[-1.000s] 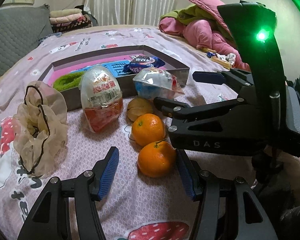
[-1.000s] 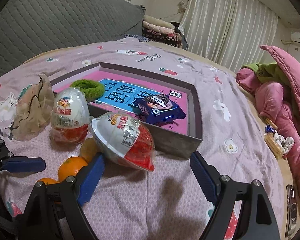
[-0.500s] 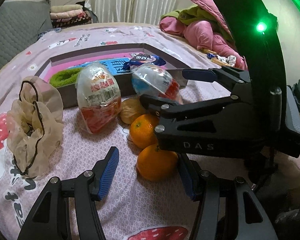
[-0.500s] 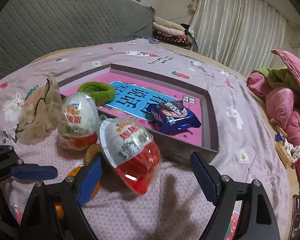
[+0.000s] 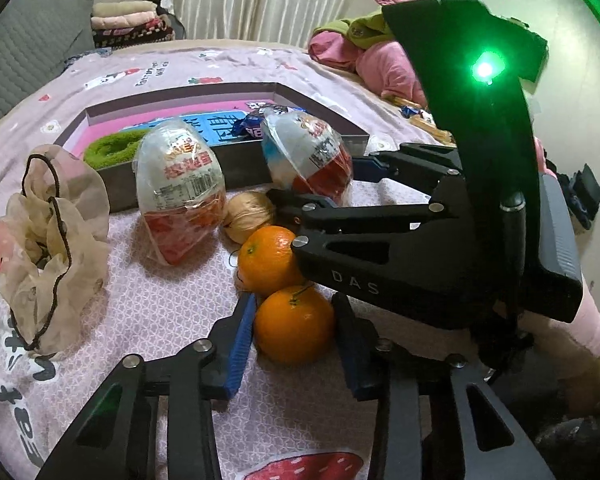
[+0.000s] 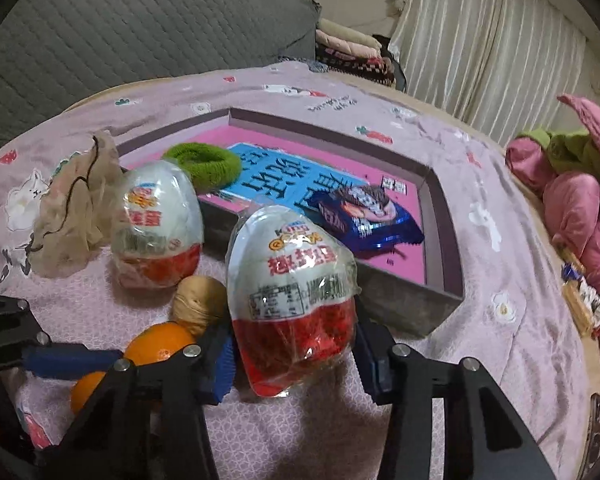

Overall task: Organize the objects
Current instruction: 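Grasp a mandarin orange with the left tool while the right tool grasps a chocolate egg, then carry the orange and chocolate egg toward the grey tray with both tools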

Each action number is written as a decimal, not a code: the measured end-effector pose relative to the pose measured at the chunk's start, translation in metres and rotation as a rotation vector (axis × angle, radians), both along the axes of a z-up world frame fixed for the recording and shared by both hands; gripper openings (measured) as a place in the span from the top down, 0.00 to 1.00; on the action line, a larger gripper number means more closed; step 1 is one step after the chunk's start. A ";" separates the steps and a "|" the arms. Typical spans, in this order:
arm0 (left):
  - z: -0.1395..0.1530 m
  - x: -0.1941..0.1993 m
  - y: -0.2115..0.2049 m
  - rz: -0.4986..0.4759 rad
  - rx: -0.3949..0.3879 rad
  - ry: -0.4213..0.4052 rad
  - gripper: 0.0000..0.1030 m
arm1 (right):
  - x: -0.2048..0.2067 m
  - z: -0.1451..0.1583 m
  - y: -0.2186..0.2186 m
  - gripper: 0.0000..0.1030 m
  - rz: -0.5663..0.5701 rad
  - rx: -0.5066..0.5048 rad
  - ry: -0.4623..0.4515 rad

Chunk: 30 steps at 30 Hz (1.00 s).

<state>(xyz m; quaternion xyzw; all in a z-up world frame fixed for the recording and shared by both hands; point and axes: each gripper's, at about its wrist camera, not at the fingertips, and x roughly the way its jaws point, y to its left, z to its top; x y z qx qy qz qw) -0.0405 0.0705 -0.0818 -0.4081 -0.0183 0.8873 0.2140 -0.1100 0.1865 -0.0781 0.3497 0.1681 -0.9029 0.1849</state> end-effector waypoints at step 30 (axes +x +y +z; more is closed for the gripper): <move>0.037 0.008 -0.017 0.038 0.029 0.131 0.64 | 0.018 0.033 0.015 0.52 -0.019 -0.131 0.111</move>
